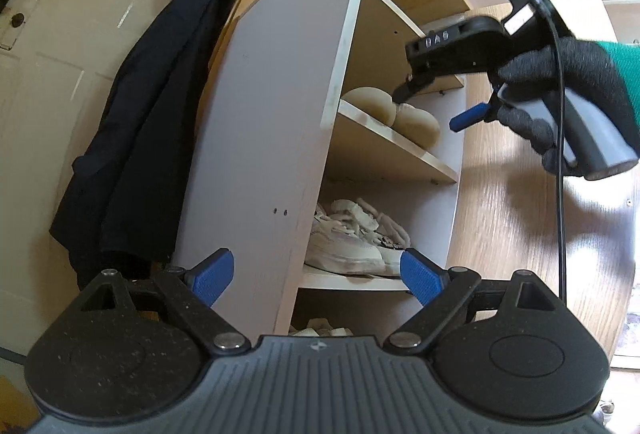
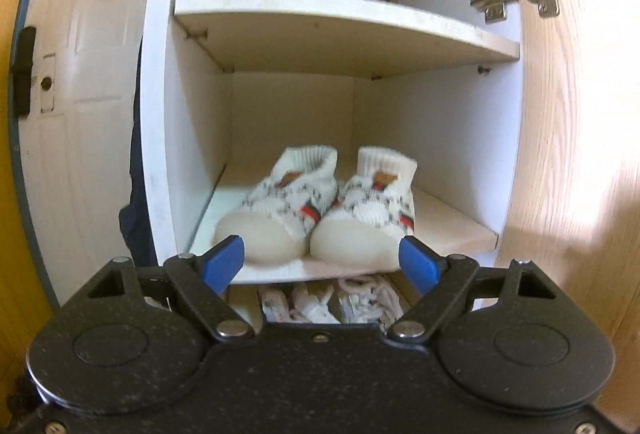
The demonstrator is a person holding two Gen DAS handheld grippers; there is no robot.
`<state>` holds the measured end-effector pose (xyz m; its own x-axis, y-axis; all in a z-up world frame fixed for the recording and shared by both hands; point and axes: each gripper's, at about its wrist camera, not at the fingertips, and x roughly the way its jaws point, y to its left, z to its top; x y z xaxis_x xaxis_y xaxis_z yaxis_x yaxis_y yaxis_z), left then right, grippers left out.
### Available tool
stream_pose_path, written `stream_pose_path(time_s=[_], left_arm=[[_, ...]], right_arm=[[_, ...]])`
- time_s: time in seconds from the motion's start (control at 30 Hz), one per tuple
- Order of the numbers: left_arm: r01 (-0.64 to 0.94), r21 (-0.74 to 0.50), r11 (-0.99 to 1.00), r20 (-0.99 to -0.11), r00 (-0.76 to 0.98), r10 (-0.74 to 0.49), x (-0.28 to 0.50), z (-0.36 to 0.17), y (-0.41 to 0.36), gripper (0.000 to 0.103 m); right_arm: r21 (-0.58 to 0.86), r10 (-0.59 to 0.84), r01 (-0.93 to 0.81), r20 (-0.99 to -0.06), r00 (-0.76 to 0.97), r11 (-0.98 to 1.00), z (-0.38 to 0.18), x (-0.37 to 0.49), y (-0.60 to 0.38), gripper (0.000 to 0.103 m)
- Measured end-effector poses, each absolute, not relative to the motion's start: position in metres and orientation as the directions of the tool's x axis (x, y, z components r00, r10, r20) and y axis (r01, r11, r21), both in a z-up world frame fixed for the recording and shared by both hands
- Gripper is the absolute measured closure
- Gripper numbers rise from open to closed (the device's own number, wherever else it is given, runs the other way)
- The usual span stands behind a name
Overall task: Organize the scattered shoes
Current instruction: 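Withdraw the open right tool slightly from the shelf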
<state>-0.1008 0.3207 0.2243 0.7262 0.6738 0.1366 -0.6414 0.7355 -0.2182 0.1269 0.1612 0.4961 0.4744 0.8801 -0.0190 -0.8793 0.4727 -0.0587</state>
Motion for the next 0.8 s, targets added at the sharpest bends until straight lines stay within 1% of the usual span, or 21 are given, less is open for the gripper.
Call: stream_pose_path(time_s=[0.03,0.1,0.17,0.47,0.63,0.8], left_arm=[[-0.64,-0.217,0.737,0.137,0.728,0.672,-0.1,0.224,0.32,0.012],[-0.638,-0.215,0.739,0.137,0.73,0.67,-0.099,0.224,0.32,0.012],[-0.638,-0.213,0.74,0.135,0.731,0.669,-0.098,0.224,0.319,0.012],[-0.632,-0.208,0.746,0.132,0.738,0.662,-0.096,0.224,0.319,0.012],[-0.63,-0.208,0.749,0.126,0.742,0.659,-0.094,0.223,0.319,0.012],[-0.628,-0.202,0.752,0.124,0.745,0.655,-0.093,0.222,0.317,0.012]], right_arm=[[-0.054,0.878,-0.878,-0.018,0.478,0.476,0.496,0.131,0.161,0.021],[-0.039,0.876,-0.876,-0.012,0.482,0.482,0.496,0.14,0.16,0.033],[-0.011,0.876,-0.876,-0.003,0.483,0.483,0.496,0.148,0.157,0.04],[0.059,0.847,-0.846,0.002,0.531,0.53,0.494,0.178,0.151,0.04],[0.065,0.861,-0.863,0.061,0.505,0.501,0.487,0.164,0.147,0.04],[-0.017,0.887,-0.889,0.084,0.455,0.458,0.489,0.141,0.163,0.04]])
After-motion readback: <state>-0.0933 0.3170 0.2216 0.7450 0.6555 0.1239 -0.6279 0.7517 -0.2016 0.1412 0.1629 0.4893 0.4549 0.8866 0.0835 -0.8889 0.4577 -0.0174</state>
